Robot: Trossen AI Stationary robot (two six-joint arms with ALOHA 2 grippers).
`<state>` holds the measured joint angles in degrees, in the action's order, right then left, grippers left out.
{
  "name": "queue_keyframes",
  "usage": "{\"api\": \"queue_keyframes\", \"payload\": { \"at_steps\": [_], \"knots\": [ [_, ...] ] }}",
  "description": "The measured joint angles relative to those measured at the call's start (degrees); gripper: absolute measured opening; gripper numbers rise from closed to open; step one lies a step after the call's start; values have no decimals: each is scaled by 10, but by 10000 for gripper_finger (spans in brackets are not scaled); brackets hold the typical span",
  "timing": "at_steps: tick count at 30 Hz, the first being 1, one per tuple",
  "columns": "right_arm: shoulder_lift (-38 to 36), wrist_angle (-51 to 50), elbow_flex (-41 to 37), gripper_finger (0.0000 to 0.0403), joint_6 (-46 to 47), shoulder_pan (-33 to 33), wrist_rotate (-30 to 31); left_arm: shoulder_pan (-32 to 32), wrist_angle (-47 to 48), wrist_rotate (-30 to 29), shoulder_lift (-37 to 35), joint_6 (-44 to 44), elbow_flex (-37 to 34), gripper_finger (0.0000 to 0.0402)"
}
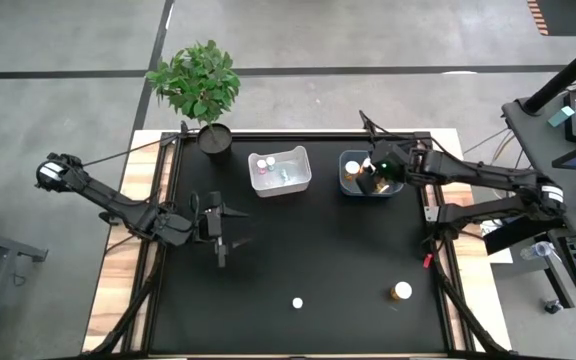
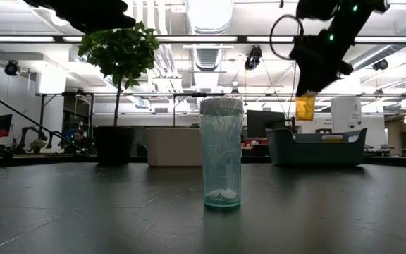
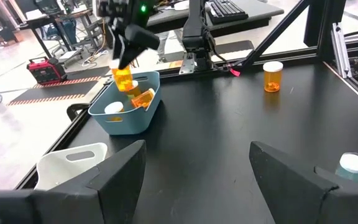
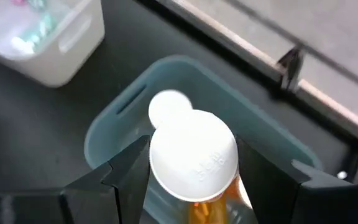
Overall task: Pick and place medicine bottles into bin by pill shape (circle, oval)
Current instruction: Put the orange capsule bottle into the blue bin, then put the blue tablet bottle into the white bin
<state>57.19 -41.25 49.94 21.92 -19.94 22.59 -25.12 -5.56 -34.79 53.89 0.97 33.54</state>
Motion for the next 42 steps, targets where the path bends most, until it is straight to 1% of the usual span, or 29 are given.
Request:
{"api": "queue_keyframes", "payload": {
  "at_steps": [3, 5, 9, 13, 18, 22, 28, 37, 42],
  "knots": [
    [13, 16, -21, 215, 0, -15, -41, 0, 0, 0, 0, 0, 0, 270],
    [23, 42, -38, 215, 0, -22, -50, 0, 0, 0, 0, 0, 0, 270],
    [44, 77, -61, 215, 0, -32, -54, 0, 0, 0, 0, 0, 0, 270],
    [74, 82, -62, 215, -2, -34, -60, 0, 0, 0, 0, 0, 0, 270],
    [112, 114, -62, 215, -9, -34, -61, 0, 0, 0, 0, 0, -1, 270],
    [131, 121, -62, 215, -11, -33, -61, 0, 0, 0, 0, 0, 0, 270],
    [134, 123, -62, 221, -4, -33, -61, 0, 0, 0, 0, 0, -1, 270],
    [124, 117, -62, 269, 0, -33, -61, 0, -3, 0, 0, -1, 0, 270],
    [99, 113, -62, 281, 2, -30, -61, 0, -29, 0, 0, -11, -4, 270]
  ]
}}
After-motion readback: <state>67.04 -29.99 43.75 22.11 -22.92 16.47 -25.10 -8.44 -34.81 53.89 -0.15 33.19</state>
